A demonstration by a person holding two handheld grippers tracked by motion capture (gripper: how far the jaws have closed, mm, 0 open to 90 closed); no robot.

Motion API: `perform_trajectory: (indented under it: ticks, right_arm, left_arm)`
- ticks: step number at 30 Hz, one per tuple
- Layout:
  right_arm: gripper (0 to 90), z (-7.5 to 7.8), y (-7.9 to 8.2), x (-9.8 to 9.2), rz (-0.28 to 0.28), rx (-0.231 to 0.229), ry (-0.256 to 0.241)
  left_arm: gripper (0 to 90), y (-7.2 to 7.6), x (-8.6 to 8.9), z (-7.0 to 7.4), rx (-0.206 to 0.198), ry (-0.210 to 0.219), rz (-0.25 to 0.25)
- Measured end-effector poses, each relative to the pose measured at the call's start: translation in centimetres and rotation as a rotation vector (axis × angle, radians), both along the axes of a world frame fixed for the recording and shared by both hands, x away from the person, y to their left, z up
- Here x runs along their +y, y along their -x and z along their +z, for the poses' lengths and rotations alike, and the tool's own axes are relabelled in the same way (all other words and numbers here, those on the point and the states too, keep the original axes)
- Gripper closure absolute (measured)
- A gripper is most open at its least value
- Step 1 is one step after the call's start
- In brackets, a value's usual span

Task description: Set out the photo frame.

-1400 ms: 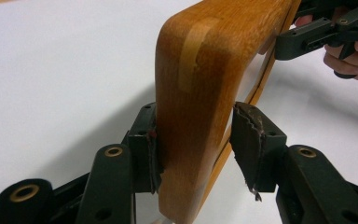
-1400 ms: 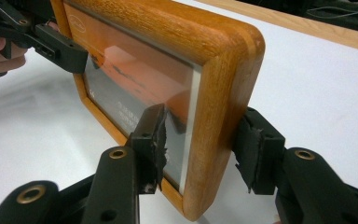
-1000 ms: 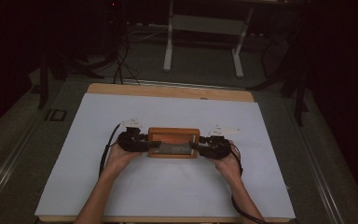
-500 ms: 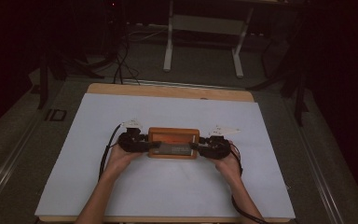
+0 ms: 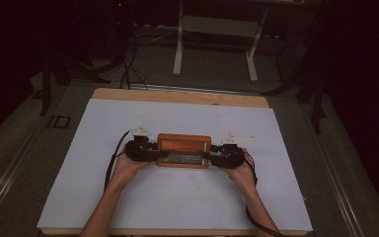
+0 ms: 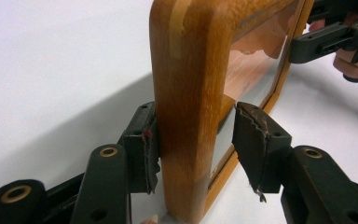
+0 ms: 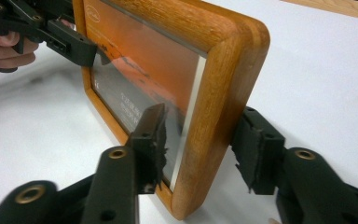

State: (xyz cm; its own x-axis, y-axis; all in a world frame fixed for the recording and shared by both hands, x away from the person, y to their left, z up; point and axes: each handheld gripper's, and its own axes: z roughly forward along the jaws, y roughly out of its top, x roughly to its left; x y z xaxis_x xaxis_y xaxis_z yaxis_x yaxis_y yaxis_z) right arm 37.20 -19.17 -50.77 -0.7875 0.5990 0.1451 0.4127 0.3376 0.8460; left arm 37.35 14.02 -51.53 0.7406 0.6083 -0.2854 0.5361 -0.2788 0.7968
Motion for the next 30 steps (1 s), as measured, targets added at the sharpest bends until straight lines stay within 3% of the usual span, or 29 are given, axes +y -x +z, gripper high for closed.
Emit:
perform_trajectory:
  ticks: [15, 27, 30]
  right_arm:
    - [45.5, 0.1, -0.2, -0.2, -0.013, 0.007, 0.001]
    - [40.3, 0.8, -0.2, -0.8, -0.004, 0.012, 0.011]
    - [38.2, 1.0, -0.2, -1.1, 0.003, 0.016, 0.025]
  left_arm:
    - [45.9, 0.1, 0.5, 0.1, 0.012, -0.003, 0.021]
    - [40.7, 0.8, 1.2, 1.2, -0.045, -0.029, 0.074]
    - [40.2, 1.1, 1.4, 1.6, -0.068, -0.065, 0.096]
